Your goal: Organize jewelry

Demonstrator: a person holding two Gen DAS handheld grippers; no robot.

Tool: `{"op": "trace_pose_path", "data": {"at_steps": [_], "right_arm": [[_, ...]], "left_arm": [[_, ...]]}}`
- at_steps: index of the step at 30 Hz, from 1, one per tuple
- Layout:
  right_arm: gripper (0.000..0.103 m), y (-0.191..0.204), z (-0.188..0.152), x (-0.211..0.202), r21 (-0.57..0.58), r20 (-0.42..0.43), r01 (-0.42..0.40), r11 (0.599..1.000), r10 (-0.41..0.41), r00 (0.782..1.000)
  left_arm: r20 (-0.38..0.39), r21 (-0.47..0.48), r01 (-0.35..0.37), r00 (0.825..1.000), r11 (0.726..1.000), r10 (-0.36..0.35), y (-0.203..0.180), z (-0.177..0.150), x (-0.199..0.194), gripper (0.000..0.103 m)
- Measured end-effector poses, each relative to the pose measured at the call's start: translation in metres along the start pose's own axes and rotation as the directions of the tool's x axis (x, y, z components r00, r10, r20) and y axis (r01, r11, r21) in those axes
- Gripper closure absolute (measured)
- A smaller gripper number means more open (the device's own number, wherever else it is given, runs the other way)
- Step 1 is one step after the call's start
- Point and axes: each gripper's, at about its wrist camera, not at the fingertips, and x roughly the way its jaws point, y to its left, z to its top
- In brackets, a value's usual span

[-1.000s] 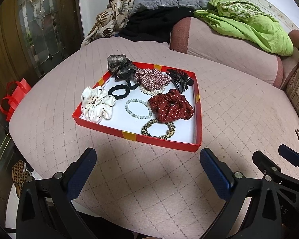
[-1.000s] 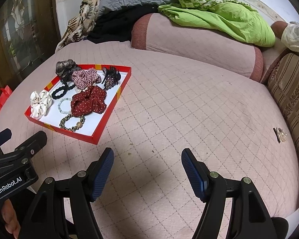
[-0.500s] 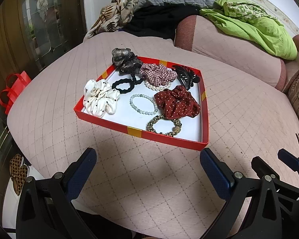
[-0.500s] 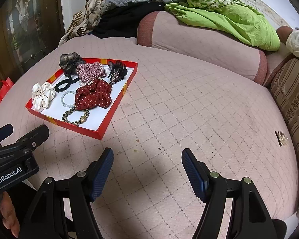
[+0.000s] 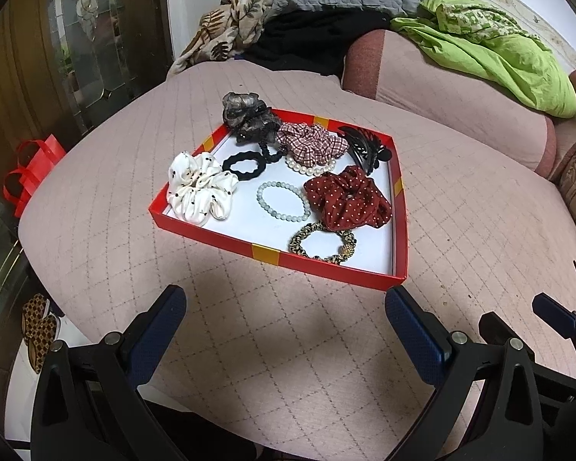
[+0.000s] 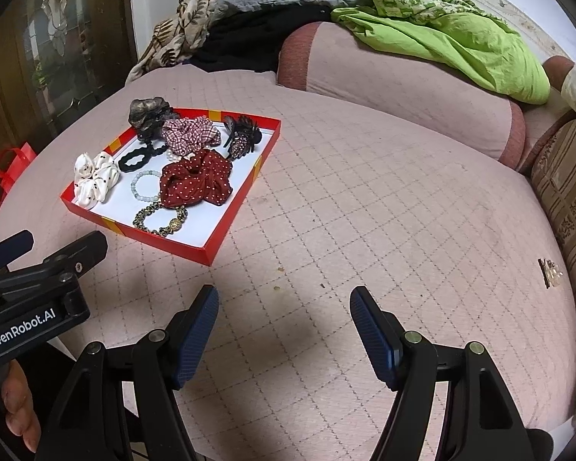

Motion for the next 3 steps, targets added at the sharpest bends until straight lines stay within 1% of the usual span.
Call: {"op": "trace_pose_path", "data": {"at_steps": [3], "right_arm": [[0.028,-0.0017,-0.0010,-0.0004,0.004,0.000,-0.009,1.000,0.009,1.000]], "left_arm": [[-0.006,0.002,-0.013,1.000,1.000,0.013,-0.0017,0.0014,-0.0011,0.000]]}}
